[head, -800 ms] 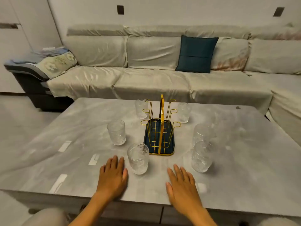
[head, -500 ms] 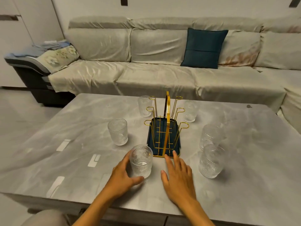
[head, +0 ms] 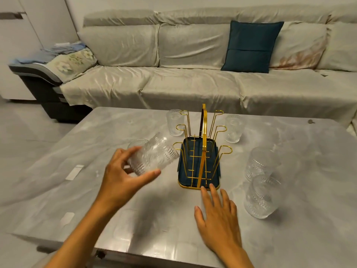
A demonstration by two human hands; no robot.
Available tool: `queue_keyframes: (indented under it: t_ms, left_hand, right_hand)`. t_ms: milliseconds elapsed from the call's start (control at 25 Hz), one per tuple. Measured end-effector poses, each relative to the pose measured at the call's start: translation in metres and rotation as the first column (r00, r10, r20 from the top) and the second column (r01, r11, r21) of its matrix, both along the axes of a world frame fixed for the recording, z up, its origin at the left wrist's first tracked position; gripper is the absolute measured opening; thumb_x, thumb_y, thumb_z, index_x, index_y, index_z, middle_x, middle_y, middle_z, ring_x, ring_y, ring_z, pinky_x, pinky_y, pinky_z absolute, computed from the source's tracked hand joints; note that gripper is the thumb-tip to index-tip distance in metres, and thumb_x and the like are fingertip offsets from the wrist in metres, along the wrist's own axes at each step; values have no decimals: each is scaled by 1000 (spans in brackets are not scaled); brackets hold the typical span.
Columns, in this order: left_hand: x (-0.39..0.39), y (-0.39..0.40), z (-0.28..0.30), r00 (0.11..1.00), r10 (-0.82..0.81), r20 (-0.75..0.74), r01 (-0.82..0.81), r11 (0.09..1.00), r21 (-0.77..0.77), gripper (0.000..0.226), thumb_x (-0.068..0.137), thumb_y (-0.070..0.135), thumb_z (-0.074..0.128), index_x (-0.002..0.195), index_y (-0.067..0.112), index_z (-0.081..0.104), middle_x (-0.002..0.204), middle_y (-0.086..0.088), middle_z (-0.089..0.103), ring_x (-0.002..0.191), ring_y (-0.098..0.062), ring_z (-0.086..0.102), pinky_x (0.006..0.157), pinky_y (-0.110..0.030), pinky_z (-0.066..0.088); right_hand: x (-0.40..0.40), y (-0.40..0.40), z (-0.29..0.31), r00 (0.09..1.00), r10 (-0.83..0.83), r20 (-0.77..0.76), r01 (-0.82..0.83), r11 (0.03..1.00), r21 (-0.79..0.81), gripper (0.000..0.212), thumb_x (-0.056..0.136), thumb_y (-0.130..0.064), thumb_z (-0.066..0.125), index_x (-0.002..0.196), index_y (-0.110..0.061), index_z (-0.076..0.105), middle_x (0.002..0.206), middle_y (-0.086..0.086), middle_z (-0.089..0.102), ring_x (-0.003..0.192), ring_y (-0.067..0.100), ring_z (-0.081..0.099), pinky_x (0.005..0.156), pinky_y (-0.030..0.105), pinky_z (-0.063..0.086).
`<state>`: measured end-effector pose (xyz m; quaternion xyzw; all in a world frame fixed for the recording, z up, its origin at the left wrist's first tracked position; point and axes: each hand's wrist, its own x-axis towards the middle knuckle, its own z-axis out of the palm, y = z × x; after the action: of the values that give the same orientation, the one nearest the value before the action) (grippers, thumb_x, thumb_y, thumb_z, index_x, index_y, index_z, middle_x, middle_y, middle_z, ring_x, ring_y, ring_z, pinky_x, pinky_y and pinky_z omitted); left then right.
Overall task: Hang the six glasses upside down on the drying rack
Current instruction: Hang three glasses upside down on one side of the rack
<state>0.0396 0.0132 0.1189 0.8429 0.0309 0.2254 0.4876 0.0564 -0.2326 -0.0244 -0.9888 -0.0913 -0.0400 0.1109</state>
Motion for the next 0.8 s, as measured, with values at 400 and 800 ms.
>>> queue_keyframes:
  t_ms: [400,800]
  left_hand:
    - [68,-29,58,993,-116,34,99,946,310,71,62,44,88,123,20,60,118,0,65,103,-17,61,86,-39,56]
    - [85,-41,11,990,-97,-102,130,910,394,72,65,42,87,128,24,58,125,-6,63,108,-19,50,84,-42,54]
  right_hand:
    - [-1,0,4,1000,12,-18,-12,1000,-2,68,84,-66,2,145,-39,-12,159,-3,-6,143,22,-8,111,41,-6]
    - [-1,1,2,1000,7,13,-7,1000,8,68,86,-66,6,147,-38,-5,159,-3,-2,143,24,-4,110,40,-7]
